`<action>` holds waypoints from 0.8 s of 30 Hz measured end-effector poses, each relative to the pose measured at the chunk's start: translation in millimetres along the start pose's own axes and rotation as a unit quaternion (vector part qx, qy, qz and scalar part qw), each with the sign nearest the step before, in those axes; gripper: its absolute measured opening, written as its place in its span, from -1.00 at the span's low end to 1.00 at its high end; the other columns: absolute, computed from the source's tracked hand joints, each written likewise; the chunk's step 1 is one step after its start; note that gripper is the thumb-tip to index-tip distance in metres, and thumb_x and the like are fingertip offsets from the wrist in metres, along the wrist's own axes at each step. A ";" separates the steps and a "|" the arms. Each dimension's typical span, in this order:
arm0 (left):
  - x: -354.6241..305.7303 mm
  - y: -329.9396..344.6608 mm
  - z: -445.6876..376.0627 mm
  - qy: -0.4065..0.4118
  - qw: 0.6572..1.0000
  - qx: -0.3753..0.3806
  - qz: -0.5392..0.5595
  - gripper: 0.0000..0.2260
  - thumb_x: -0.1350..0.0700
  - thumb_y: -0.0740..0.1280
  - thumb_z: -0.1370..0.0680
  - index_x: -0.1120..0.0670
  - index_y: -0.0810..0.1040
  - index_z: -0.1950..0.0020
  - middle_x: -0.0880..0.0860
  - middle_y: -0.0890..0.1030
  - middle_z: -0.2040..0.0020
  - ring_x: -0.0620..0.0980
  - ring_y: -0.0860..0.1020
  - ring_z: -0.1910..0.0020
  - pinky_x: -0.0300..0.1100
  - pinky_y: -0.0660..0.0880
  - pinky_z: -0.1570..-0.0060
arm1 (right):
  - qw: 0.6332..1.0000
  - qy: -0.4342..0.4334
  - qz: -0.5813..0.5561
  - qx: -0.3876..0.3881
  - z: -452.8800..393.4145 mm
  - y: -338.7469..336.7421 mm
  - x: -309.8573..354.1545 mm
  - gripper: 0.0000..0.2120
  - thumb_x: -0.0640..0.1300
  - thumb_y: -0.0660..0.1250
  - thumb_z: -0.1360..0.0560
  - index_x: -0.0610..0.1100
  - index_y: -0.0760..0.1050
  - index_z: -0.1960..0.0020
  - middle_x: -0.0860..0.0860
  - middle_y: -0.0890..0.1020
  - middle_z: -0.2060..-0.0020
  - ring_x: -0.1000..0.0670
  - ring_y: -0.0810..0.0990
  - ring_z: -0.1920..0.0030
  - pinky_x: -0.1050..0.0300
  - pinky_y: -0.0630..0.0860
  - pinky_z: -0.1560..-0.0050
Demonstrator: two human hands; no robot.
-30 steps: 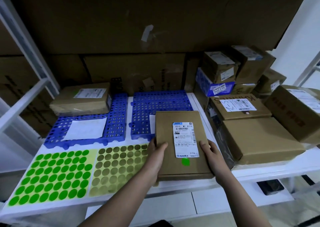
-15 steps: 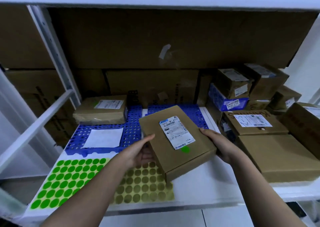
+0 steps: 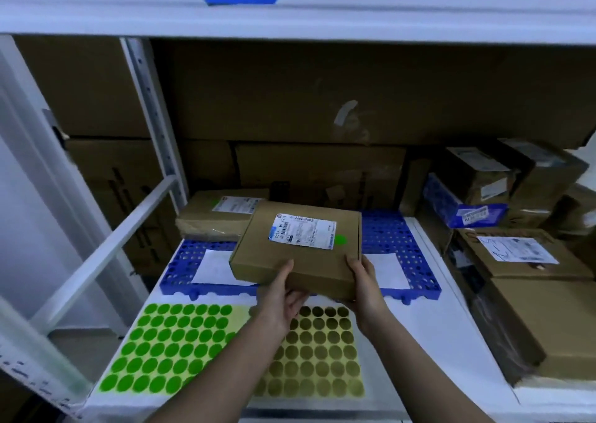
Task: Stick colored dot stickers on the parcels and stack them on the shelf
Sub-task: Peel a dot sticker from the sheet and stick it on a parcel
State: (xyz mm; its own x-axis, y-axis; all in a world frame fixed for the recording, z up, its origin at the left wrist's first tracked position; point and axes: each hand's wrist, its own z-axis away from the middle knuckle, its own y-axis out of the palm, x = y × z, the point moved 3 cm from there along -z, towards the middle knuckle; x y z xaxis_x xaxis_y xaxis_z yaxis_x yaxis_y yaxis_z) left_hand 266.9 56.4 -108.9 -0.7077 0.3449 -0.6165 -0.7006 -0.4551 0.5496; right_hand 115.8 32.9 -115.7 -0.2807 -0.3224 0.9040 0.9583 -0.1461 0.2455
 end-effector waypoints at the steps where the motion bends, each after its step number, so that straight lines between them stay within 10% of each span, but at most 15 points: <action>1: -4.4 -4.1 -1.9 0.003 1.000 -0.004 -0.003 -0.43 0.08 0.44 -0.46 0.17 0.30 -0.39 0.20 0.54 -0.05 0.10 0.57 0.05 -0.03 0.51 -0.01 | 1.000 0.001 0.002 -0.001 -1.8 4.1 0.8 -0.52 0.07 0.20 -0.58 0.05 0.19 -0.46 -0.11 0.50 -0.21 -0.12 0.54 -0.11 -0.10 0.55 -0.07; 15: -116.2 -79.9 -13.1 0.180 0.977 -0.099 -0.048 -0.67 0.04 0.30 -0.56 0.03 0.25 -0.23 0.13 0.48 -0.16 0.14 0.54 -0.13 -0.10 0.52 0.04 | 0.998 0.005 0.060 -0.005 -36.6 89.2 21.5 -0.63 0.09 0.22 -0.57 -0.04 0.27 -0.29 -0.05 0.44 0.03 -0.04 0.47 0.05 -0.05 0.51 -0.03; 24: -213.3 -114.1 -65.3 0.188 0.966 -0.124 -0.127 -0.33 -0.15 0.38 -0.37 0.12 0.38 -0.41 0.16 0.47 -0.29 0.14 0.53 -0.15 -0.10 0.54 0.06 | 0.986 -0.022 0.153 0.060 -60.7 169.7 41.7 -0.50 0.07 0.24 -0.56 0.01 0.23 -0.46 -0.10 0.37 -0.29 -0.12 0.42 -0.21 0.06 0.55 0.07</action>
State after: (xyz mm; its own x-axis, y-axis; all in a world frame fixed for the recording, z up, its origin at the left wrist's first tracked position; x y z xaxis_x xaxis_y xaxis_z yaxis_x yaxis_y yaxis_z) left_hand 503.7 -18.8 -76.9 -0.4009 0.1702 -0.9002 -0.7708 -0.5937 0.2310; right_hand 263.5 -62.1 -57.6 0.0230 -0.2922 0.9561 0.9979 0.0642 -0.0044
